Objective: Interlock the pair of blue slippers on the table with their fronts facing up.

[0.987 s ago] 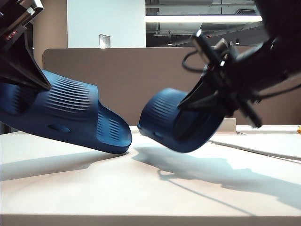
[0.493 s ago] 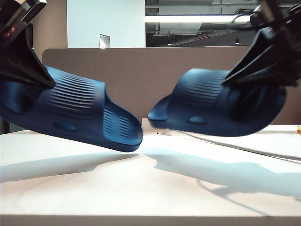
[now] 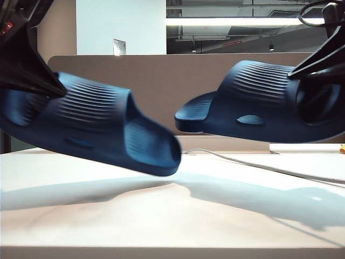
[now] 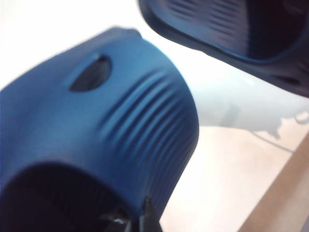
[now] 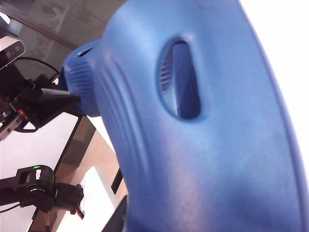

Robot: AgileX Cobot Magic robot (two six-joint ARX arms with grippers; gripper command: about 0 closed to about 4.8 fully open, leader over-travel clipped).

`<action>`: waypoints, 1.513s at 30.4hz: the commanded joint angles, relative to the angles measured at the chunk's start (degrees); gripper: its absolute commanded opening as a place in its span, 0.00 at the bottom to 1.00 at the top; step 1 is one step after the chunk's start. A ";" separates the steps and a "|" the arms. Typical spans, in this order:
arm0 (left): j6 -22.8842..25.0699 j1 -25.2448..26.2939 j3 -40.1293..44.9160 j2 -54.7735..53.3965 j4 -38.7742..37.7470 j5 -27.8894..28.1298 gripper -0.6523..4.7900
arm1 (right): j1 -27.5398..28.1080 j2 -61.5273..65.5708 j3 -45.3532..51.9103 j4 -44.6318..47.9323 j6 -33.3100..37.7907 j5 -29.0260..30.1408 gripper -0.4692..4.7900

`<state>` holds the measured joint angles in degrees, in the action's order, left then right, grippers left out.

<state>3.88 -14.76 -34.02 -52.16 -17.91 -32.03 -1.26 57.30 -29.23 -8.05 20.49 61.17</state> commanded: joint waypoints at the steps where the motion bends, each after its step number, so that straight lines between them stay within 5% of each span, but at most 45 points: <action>1: 0.20 6.19 -2.67 -2.97 -0.09 -8.07 0.11 | -0.22 -0.20 -0.37 0.55 -0.39 2.08 0.09; 6: 0.20 14.45 -6.86 -8.98 -1.97 -21.86 0.11 | -0.63 -0.17 -0.39 0.48 -0.39 3.76 0.09; 11: 0.33 17.42 -8.13 -14.23 -3.02 -32.22 0.11 | -0.68 -0.15 -0.42 0.72 -0.04 5.62 0.09; 34: 7.10 17.31 -8.13 -23.69 -5.33 -32.94 0.11 | -4.20 4.55 -1.01 0.07 1.97 8.00 0.09; 46: 9.64 17.31 -8.13 -24.02 -8.76 -32.94 0.11 | -4.15 8.37 -6.82 -8.11 -1.92 10.99 0.09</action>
<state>12.69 2.61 -41.82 -76.34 -26.30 -63.88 -5.32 65.73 -34.85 -14.90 20.40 70.83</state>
